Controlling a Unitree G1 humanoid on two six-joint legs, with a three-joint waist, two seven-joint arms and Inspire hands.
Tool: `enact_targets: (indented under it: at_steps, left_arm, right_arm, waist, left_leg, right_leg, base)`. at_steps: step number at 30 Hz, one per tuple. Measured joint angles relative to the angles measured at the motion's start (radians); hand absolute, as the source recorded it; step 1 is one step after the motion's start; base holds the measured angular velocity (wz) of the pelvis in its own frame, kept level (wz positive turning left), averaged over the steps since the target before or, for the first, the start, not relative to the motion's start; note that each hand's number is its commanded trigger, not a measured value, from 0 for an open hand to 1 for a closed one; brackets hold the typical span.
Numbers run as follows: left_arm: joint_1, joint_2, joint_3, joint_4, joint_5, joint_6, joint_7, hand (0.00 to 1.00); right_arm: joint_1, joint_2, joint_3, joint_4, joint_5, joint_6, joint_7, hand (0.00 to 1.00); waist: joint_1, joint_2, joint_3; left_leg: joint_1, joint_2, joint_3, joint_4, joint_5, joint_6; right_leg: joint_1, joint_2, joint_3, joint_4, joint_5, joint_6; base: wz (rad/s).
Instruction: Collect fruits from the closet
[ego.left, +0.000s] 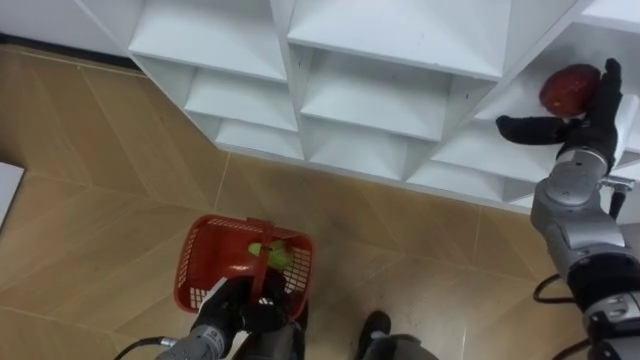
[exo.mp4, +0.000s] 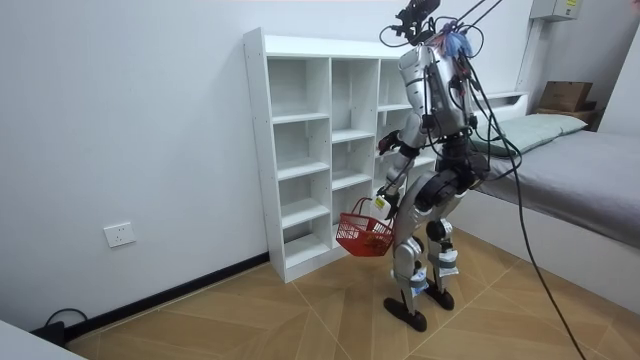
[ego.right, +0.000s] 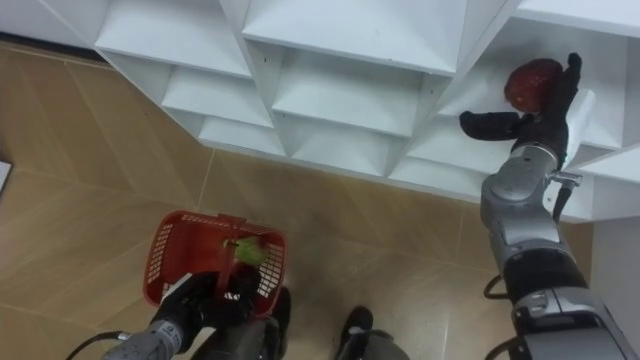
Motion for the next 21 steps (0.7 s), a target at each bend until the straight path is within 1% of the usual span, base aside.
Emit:
enact_targets:
  at_steps: [1,2,4,7,9,11,16,21]
  left_arm:
    - [0.0,0.0,0.0,0.0,0.0,0.0,0.0,1.0]
    - [0.0,0.0,0.0,0.0,0.0,0.0,0.001,1.0]
    - [0.0,-0.001,0.0,0.0,0.001,0.0,0.002,1.0]
    - [0.0,-0.001,-0.002,0.0,0.001,0.0,0.004,1.0]
    - [0.0,-0.001,-0.003,0.0,0.001,0.0,0.005,1.0]
    - [0.0,-0.001,-0.003,0.0,0.001,0.0,0.006,1.0]
    - [0.0,-0.001,-0.005,0.0,0.0,0.0,0.006,1.0]
    - [0.0,-0.001,-0.006,0.0,0.0,0.0,0.006,1.0]
  right_arm:
    - [0.0,0.0,0.0,0.0,-0.002,0.0,0.001,0.56]
    - [0.0,0.0,0.0,0.0,-0.004,-0.001,0.001,0.64]
    - [0.0,-0.001,0.001,0.0,-0.018,-0.001,0.001,1.0]
    - [-0.001,-0.007,0.0,0.0,-0.038,0.0,-0.013,1.0]
    - [-0.001,-0.029,0.0,0.0,-0.037,0.001,-0.011,1.0]
    - [-0.001,-0.036,0.001,0.0,-0.037,0.001,-0.01,1.0]
    - [-0.002,-0.04,0.001,0.0,-0.038,0.004,-0.01,1.0]
    - [-0.011,-0.039,0.013,0.0,-0.038,0.01,0.015,1.0]
  waist:
    - [-0.001,0.0,-0.0001]
    - [-0.001,0.0,-0.0002]
    - [-0.002,0.0,-0.0002]
    - [-0.001,0.0,-0.0002]
    - [-0.001,0.0,-0.0002]
    - [-0.001,0.0,-0.0004]
    - [0.001,0.0,-0.0004]
    - [0.006,0.0,-0.0003]
  left_leg:
    - [0.0,0.0,0.0,-0.001,0.0,0.0]
    - [0.0,0.0,0.0,-0.001,0.0,0.0]
    - [0.0,0.0,0.001,-0.001,0.0,0.0]
    - [0.0,0.0,0.001,-0.001,0.0,0.0]
    - [0.0,0.001,0.001,-0.002,0.0,0.0]
    - [0.001,0.001,0.001,-0.003,0.0,-0.001]
    - [0.001,0.001,0.003,-0.003,0.001,-0.001]
    - [0.001,0.001,0.009,-0.003,0.001,-0.001]
  right_leg:
    - [0.0,0.0,0.0,-0.001,0.0,0.0]
    - [0.0,0.0,0.001,-0.001,0.0,0.0]
    - [-0.001,0.001,0.001,-0.001,0.0,0.0]
    - [-0.002,0.001,0.002,0.0,0.0,0.0]
    - [-0.002,0.002,0.002,0.0,0.0,0.0]
    - [-0.002,0.002,0.002,-0.001,0.0,0.0]
    - [-0.005,0.001,0.003,0.011,0.0,0.0]
    - [-0.01,0.0,0.008,0.017,0.0,-0.001]
  base:
    - [0.0]
    - [0.0]
    - [0.0]
    - [0.0]
    - [0.0]
    - [0.0]
    - [0.0]
    - [-0.02]
